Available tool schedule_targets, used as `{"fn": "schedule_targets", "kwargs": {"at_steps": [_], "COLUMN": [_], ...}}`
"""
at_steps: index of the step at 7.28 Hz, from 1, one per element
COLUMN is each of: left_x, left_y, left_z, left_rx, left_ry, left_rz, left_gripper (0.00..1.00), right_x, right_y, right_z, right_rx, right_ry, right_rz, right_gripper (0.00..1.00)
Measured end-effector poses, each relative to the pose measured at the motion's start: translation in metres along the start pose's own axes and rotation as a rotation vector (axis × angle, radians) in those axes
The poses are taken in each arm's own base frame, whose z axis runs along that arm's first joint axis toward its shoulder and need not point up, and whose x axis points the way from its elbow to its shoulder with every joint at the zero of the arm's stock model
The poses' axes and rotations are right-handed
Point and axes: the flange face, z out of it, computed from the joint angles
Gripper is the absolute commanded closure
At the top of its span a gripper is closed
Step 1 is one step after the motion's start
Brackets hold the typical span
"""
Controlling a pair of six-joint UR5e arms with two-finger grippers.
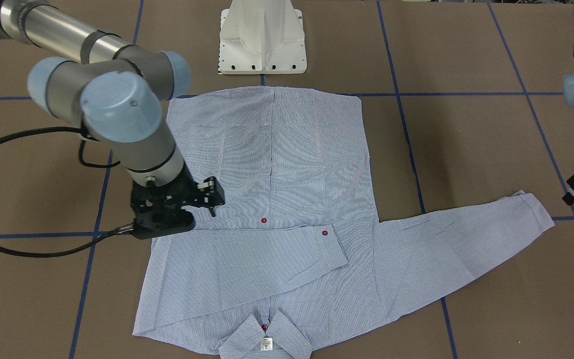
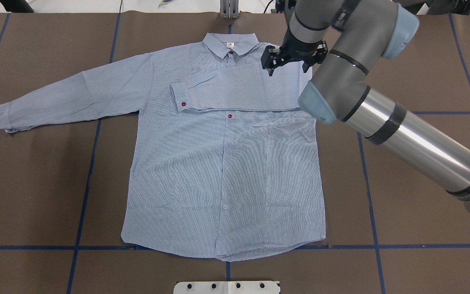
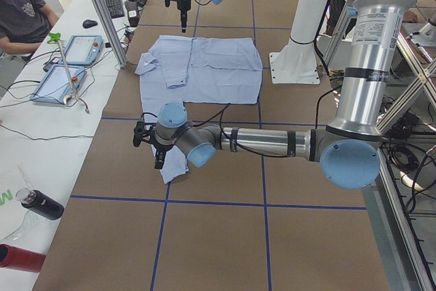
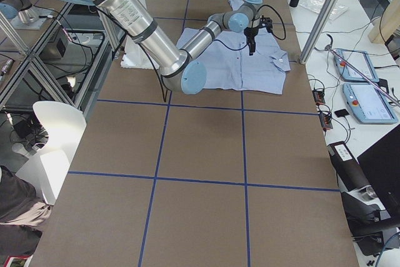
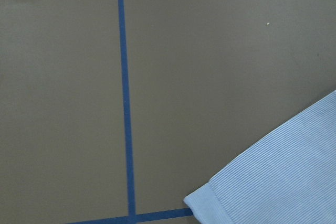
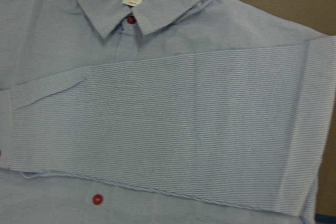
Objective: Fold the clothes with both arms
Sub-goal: 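Raise the right gripper away while the left gripper moves to the other cuff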
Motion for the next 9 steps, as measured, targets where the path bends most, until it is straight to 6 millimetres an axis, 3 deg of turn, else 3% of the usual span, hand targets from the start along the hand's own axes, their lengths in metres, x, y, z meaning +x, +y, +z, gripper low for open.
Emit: {"fn": "schedule_targets", "kwargs": {"at_steps": [2, 4, 7, 9], "left_x": [0.009, -0.006, -0.027, -0.031], "left_y": [0.018, 0.034, 0.051, 0.058], "left_z": [0.027, 0.054, 0.08, 0.088], "left_rx": [0.012, 0.002, 0.0, -0.01], "left_ry": [-0.029, -0.076, -0.093, -0.093], "left_rz": [-0.045, -0.045, -0.027, -0.02], "left_gripper": [0.0, 0.08, 0.13, 0.25], "right_x": [0.088, 0.14, 0.16, 0.164], "right_y": [0.0, 0.008, 0.019, 0.021], "right_z": [-0.028, -0.045, -0.049, -0.049], "right_rx": [-0.053, -0.082, -0.098, -0.105], "right_ry": [0.024, 0.039, 0.026, 0.014], "right_rz": [-0.068, -0.108, -0.112, -0.105], "right_gripper": [0.0, 0.0, 0.0, 0.0]}}
